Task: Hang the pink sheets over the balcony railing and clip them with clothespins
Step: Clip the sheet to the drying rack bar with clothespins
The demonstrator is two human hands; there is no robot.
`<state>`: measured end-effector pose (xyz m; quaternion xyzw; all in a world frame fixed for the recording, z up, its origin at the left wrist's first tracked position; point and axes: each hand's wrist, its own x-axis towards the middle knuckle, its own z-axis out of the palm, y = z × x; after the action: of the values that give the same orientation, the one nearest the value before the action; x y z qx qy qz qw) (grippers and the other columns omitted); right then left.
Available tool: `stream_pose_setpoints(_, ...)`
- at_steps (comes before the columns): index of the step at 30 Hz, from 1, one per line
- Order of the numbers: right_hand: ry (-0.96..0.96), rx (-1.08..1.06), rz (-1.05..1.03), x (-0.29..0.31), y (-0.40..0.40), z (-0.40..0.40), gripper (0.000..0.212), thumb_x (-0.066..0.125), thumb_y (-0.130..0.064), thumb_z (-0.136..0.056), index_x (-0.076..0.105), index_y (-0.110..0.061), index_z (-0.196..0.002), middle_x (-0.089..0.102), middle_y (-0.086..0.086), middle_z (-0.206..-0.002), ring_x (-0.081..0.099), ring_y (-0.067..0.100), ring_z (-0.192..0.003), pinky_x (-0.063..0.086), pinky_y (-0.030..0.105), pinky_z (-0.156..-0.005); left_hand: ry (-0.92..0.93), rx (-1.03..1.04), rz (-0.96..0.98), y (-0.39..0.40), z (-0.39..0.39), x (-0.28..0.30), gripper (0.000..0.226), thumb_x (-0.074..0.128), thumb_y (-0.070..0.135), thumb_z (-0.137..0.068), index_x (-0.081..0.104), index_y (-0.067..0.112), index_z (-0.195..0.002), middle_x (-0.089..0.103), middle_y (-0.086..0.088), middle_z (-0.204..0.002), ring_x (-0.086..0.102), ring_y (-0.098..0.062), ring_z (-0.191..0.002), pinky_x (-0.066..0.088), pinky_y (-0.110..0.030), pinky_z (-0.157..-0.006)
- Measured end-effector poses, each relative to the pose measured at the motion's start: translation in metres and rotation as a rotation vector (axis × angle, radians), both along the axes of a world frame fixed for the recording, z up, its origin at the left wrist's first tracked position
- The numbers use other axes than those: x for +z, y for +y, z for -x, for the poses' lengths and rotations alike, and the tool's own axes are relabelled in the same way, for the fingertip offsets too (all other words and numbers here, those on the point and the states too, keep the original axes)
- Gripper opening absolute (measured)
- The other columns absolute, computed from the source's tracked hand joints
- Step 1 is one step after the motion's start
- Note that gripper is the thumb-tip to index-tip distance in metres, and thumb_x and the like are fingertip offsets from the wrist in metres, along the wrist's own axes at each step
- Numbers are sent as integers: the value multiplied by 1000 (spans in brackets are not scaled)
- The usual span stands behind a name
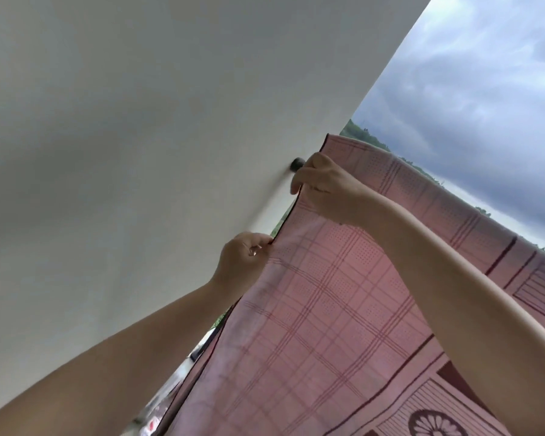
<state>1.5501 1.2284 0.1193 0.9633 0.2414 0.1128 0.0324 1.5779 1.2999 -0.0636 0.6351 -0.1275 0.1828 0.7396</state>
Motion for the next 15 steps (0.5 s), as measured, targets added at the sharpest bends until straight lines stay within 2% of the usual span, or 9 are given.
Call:
stream_pose_setpoints(2, 108, -28, 129, 3, 1, 0, 39, 42, 5, -84, 56, -13, -116, 40, 5, -122, 45, 18, -107, 42, 18, -77, 14, -42, 21, 2, 0, 4, 14, 64, 7, -80, 70, 3, -92, 60, 10, -68, 54, 3, -56, 45, -6, -55)
stream_pose_setpoints(3, 123, -29, 214, 6, 1, 0, 43, 48, 2, -84, 50, -14, -124, 36, 6, -135, 39, 18, -120, 37, 18, -89, 18, -71, 17, 2, 0, 5, 15, 64, 6, -80, 70, 2, -93, 61, 11, -66, 55, 5, -53, 44, -3, -53)
stream_pose_setpoints(5, 110, -25, 282, 12, 1, 2, 50, 63, -8, -79, 48, -9, -127, 30, 9, -145, 31, 12, -130, 31, 19, -101, 30, -96, 6, 2, 1, 7, 16, 64, 4, -80, 69, 1, -94, 61, 10, -65, 53, 3, -52, 42, -1, -51)
stream_pose_setpoints(7, 99, -21, 296, 17, 5, 3, 40, 71, -14, -73, 61, -1, -110, 43, 13, -139, 31, -2, -118, 34, 19, -97, 39, -89, 42, 2, 2, 6, 16, 63, 3, -80, 69, 1, -95, 62, 6, -67, 51, -5, -56, 42, -7, -54)
stream_pose_setpoints(8, 88, -15, 301, 18, 8, 5, 35, 72, -14, -71, 64, -1, -103, 47, 12, -136, 33, -3, -112, 36, 18, -93, 47, -87, 67, 2, 3, 6, 16, 62, 2, -81, 69, 1, -95, 63, 4, -69, 52, -7, -58, 43, -11, -57)
stream_pose_setpoints(11, 57, 25, 273, 20, 19, 9, 37, 76, -11, -66, 67, -11, -102, 54, 7, -123, 49, 6, -98, 35, 10, -79, 81, -58, 108, 0, 5, 4, 16, 63, 0, -79, 70, 2, -93, 64, -1, -76, 54, 0, -59, 44, -7, -58)
stream_pose_setpoints(12, 46, 49, 252, 21, 23, 10, 39, 78, -10, -64, 67, -12, -101, 58, 7, -113, 52, 2, -90, 35, 8, -72, 89, -44, 112, 0, 5, 3, 16, 63, 0, -79, 71, 3, -92, 64, -1, -75, 54, 2, -58, 43, -5, -56)
stream_pose_setpoints(13, 44, 71, 234, 23, 27, 12, 39, 79, -9, -62, 67, -12, -99, 62, 4, -102, 52, -9, -79, 36, 3, -67, 95, -31, 117, 0, 4, 2, 15, 64, 0, -78, 71, 4, -91, 64, 0, -75, 54, 3, -59, 42, -4, -56)
stream_pose_setpoints(15, 67, 96, 199, 27, 34, 13, 36, 81, -8, -60, 68, -10, -94, 61, -7, -80, 49, -23, -62, 34, -5, -59, 97, 1, 129, 0, 3, 1, 15, 65, 1, -77, 72, 4, -89, 65, 2, -74, 55, 5, -62, 42, -1, -57)
